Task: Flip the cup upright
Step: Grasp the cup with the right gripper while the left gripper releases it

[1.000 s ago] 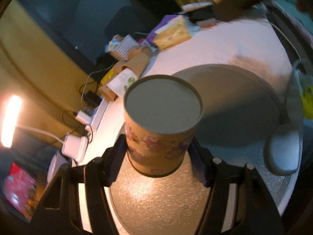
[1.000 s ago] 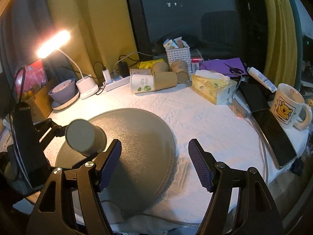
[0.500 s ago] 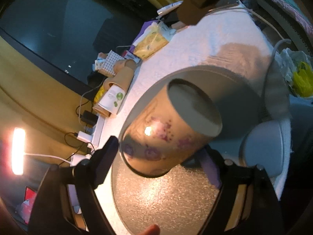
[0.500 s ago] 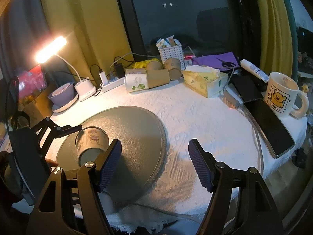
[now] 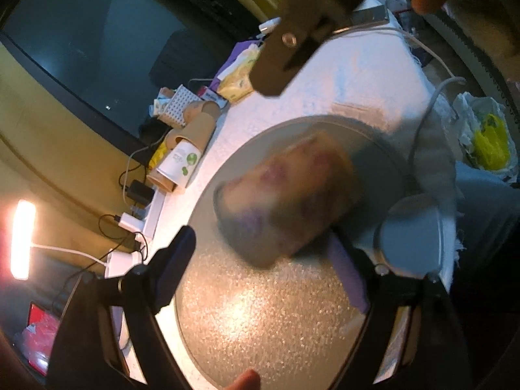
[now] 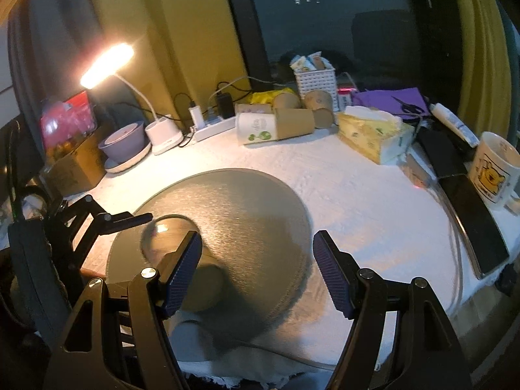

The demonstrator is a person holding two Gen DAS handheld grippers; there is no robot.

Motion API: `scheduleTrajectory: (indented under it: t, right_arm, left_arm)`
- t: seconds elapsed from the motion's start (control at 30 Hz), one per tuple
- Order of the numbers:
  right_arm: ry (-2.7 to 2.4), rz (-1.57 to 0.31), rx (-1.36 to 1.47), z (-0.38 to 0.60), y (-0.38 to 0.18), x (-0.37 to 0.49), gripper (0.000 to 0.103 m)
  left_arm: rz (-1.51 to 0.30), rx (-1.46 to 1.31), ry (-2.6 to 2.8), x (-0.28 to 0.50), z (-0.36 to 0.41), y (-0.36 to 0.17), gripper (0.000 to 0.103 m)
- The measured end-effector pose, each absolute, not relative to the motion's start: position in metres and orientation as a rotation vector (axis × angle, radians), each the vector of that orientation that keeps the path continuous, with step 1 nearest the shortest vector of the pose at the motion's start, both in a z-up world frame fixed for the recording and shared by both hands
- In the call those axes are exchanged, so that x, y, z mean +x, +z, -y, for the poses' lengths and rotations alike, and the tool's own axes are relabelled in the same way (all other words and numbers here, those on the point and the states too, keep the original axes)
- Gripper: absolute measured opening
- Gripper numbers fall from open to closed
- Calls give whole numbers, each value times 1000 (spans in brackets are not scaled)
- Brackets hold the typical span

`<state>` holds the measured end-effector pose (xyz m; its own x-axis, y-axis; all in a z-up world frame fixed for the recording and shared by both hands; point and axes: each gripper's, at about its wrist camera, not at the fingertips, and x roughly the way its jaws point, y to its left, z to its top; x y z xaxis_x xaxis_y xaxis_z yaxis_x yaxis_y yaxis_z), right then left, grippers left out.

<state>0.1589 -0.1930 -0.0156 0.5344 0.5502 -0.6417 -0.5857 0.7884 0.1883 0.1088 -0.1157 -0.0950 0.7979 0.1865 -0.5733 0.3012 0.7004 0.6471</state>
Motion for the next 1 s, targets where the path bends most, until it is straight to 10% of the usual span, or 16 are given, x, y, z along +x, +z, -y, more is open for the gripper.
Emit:
scheduleTrajectory:
  t: [1.0]
  right_arm:
    - [823,-927,-333,85,-43,206,74]
  left_arm:
    - [-703,-42,-29,111,-40,-75,84]
